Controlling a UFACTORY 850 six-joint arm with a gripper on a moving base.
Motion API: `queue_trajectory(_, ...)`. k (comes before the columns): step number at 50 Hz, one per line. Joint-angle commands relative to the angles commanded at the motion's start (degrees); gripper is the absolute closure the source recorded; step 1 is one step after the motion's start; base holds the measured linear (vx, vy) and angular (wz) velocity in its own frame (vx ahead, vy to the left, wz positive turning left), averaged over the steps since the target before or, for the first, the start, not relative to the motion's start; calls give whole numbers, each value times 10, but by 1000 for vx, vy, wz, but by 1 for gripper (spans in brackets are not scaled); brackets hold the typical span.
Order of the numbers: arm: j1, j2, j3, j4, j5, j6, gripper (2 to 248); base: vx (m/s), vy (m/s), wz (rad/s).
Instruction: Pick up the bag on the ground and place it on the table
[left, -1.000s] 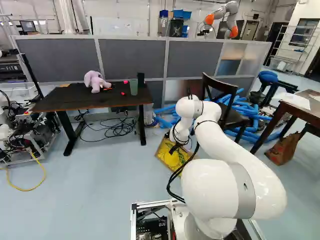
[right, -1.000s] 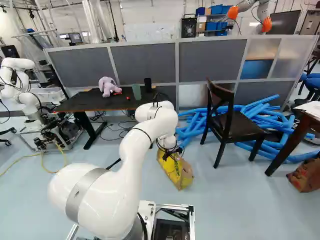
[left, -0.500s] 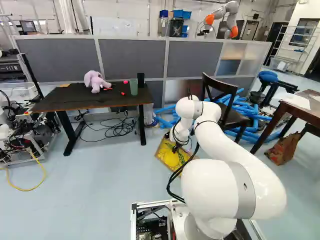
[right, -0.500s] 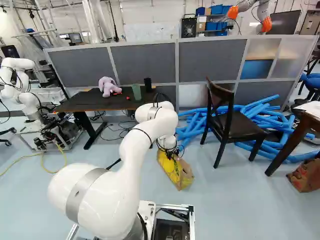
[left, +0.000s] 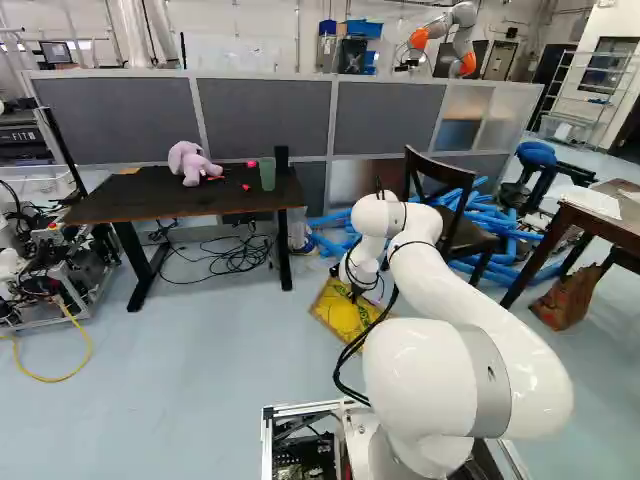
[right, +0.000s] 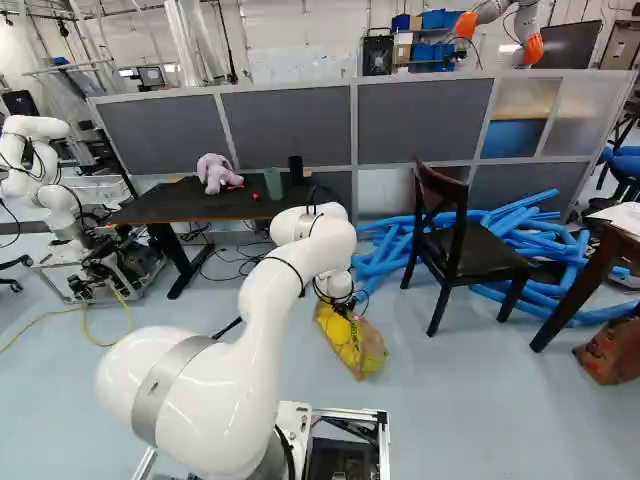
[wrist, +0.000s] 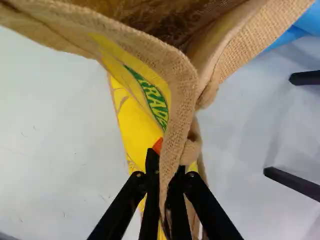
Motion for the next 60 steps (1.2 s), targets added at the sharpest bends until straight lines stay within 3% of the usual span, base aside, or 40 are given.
queue_trajectory(24,4,43,49,2,0,0,228,0,0,0)
queue_trajectory(60,25,138,167,45,0,0,228,0,0,0)
